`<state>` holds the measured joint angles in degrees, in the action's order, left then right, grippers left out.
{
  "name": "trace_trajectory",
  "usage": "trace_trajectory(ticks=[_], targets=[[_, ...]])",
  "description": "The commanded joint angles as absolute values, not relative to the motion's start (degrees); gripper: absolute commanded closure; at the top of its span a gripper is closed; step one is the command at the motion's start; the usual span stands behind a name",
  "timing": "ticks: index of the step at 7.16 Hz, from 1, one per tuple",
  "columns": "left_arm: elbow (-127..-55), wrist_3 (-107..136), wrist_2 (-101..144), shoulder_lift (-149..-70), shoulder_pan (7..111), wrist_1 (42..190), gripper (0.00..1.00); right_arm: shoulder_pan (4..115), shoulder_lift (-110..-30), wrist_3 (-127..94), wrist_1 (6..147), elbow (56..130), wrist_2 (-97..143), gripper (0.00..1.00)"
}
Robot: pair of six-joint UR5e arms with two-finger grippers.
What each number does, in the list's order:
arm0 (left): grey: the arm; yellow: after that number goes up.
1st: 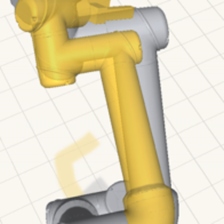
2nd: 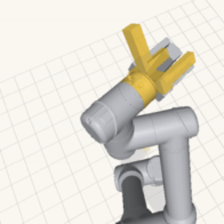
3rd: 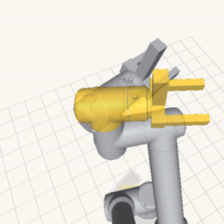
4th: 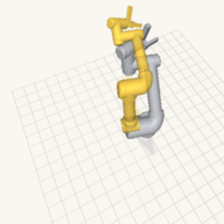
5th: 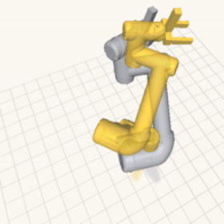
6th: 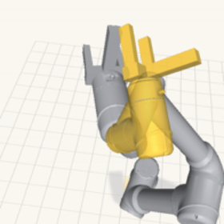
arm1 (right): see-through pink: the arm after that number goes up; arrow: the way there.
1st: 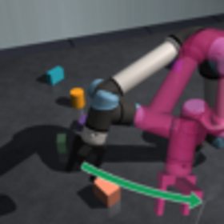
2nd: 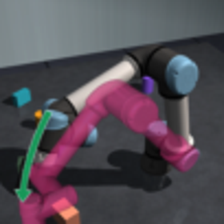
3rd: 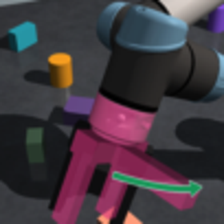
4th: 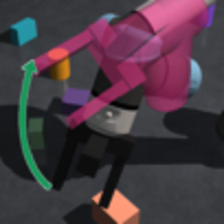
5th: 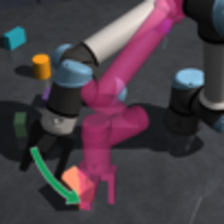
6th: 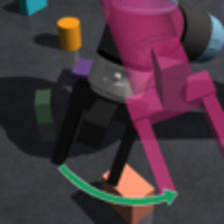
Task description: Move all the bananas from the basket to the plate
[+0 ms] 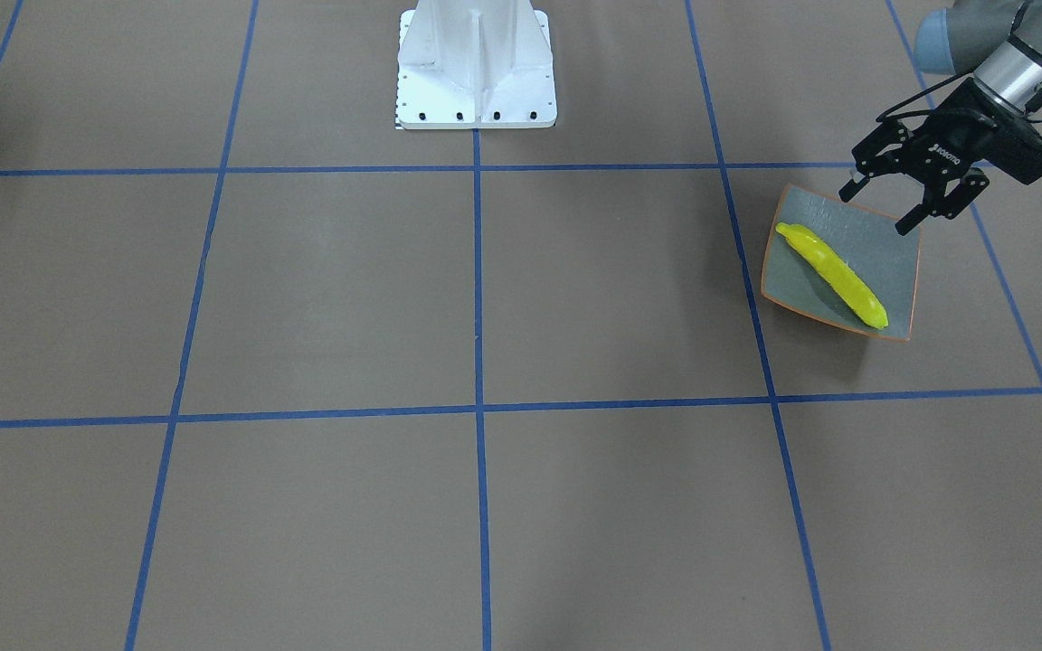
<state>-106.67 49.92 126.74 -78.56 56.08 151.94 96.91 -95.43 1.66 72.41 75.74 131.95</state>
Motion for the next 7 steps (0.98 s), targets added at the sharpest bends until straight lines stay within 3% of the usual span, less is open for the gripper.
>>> trace_trajectory(ticks=[1,5,6,7], targets=[[-106.61,49.92,126.74,-78.22,56.07,152.14,0.00,94.06,-94.83,-3.74,68.41,75.68,131.93,0.04],[-106.61,49.92,126.74,-78.40,55.90,152.14,0.00,91.76,-96.76,-4.04,61.27,71.54,130.69,0.05],[-106.61,49.92,126.74,-78.49,55.90,152.14,0.00,91.50,-96.85,-4.22,61.26,71.63,130.43,0.19],[-106.61,49.92,126.74,-78.49,55.90,152.14,0.00,91.23,-96.59,-4.31,61.35,71.63,130.43,0.76]])
